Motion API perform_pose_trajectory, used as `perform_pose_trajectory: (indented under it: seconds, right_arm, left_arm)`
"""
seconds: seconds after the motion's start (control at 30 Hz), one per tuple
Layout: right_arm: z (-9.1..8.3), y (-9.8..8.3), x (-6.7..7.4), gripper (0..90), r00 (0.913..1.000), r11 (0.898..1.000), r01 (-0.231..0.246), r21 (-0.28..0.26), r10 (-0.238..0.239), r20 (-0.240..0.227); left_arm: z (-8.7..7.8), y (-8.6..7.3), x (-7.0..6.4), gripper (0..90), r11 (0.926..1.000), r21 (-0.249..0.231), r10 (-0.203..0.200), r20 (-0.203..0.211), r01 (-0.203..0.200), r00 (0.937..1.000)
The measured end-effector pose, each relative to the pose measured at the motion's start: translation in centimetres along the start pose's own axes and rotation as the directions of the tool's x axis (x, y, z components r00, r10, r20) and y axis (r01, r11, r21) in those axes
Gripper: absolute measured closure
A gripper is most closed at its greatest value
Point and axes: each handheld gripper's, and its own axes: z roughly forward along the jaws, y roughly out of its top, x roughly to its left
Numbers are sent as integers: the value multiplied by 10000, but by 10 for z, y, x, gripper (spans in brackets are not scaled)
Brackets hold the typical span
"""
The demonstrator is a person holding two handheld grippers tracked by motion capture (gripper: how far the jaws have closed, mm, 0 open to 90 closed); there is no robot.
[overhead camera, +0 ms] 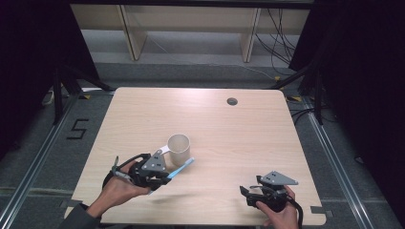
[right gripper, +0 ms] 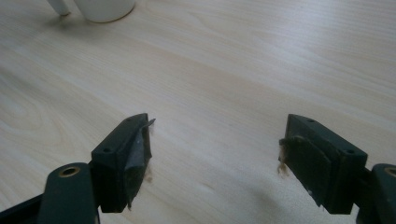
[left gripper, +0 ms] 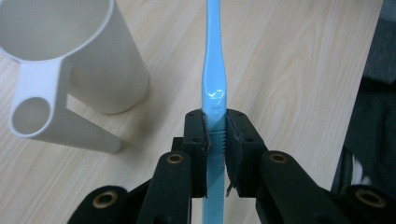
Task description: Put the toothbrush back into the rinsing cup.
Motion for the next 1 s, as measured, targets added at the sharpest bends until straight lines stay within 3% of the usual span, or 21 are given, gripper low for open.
perform_pose_trajectory:
  seconds: [0.03, 0.07, 0.3, 0.33, 0.4, 0.43, 0.47, 0.5, 0.53, 0.57, 0.6, 0.63, 0.73, 0.8, 0.9, 0.93, 0.97, 1.0]
  right_arm:
    - [0, 0, 0, 242, 10000, 10000, 32, -40, -32, 68]
    - [0, 0, 0, 243, 10000, 10000, -18, -8, 18, 0]
    - [1, 0, 0, 243, 10000, 10000, -27, -43, 27, -23]
    - [0, 0, 0, 243, 10000, 10000, -63, -5, 63, 18]
    - [0, 0, 0, 243, 10000, 10000, -13, 32, 13, -4]
    - [0, 0, 0, 243, 10000, 10000, -13, 32, 13, -4]
    - [0, 0, 0, 243, 10000, 10000, 7, -15, -7, 32]
    - [0, 0, 0, 243, 10000, 10000, 7, -15, -7, 32]
    - [0, 0, 0, 243, 10000, 10000, -3, -55, 4, 21]
    - [0, 0, 0, 243, 10000, 10000, -3, -55, 4, 21]
    - [0, 0, 0, 243, 10000, 10000, 48, -47, -47, 66]
    - [0, 0, 0, 243, 9999, 10000, -85, -36, 84, -65]
    - [0, 0, 0, 243, 10000, 10000, 2, 9, -2, 7]
    - [0, 0, 0, 243, 10000, 10000, 38, -19, -38, 69]
    - [1, 0, 1, 243, 9999, 10000, -80, -21, 80, -61]
    - [0, 0, 0, 243, 9999, 10000, 54, 0, -54, 90]
    - [0, 0, 0, 243, 10000, 10000, 17, 5, -17, 39]
    - [0, 0, 0, 243, 10000, 10000, -33, -7, 33, -7]
  left_arm:
    - [0, -3, 1, 785, 9998, -185, -72, -114, 69, 9999]
    - [1, -4, 1, 785, 9995, -257, -177, 71, 179, 9998]
    - [-1, -6, 1, 785, 9972, -717, -216, -56, 211, 9998]
    - [-3, -5, 1, 785, 9952, -957, -204, -52, 198, 9998]
    - [-4, -5, 1, 785, 9943, -1039, -268, -199, 246, 9994]
    - [-5, -5, 1, 785, 9927, -1190, -232, -252, 200, 9994]
    - [-8, -6, 1, 785, 9879, -1539, -279, -579, 186, 9979]
    - [-8, -6, 1, 785, 9879, -1539, -279, -579, 186, 9979]
    - [-13, -7, 2, 785, 9809, -1927, -417, -738, 268, 9964]
    - [-13, -7, 2, 785, 9809, -1927, -417, -738, 268, 9964]
    - [-15, -7, 2, 785, 9754, -2174, -547, -779, 366, 9955]
    - [-19, -8, 3, 785, 9667, -2503, -686, -566, 523, 9960]
    - [-24, -11, 3, 785, 9626, -2667, -683, -660, 483, 9955]
    - [-27, -13, 4, 785, 9528, -2965, -895, -689, 653, 9936]
    - [-34, -17, 6, 785, 9215, -3793, -1284, -957, 831, 9871]
    - [-35, -19, 7, 785, 9115, -4016, -1436, -1075, 892, 9838]
    - [-37, -20, 9, 785, 9071, -4112, -1479, -1112, 900, 9827]
    - [-38, -21, 9, 785, 8976, -4308, -1589, -1187, 933, 9801]
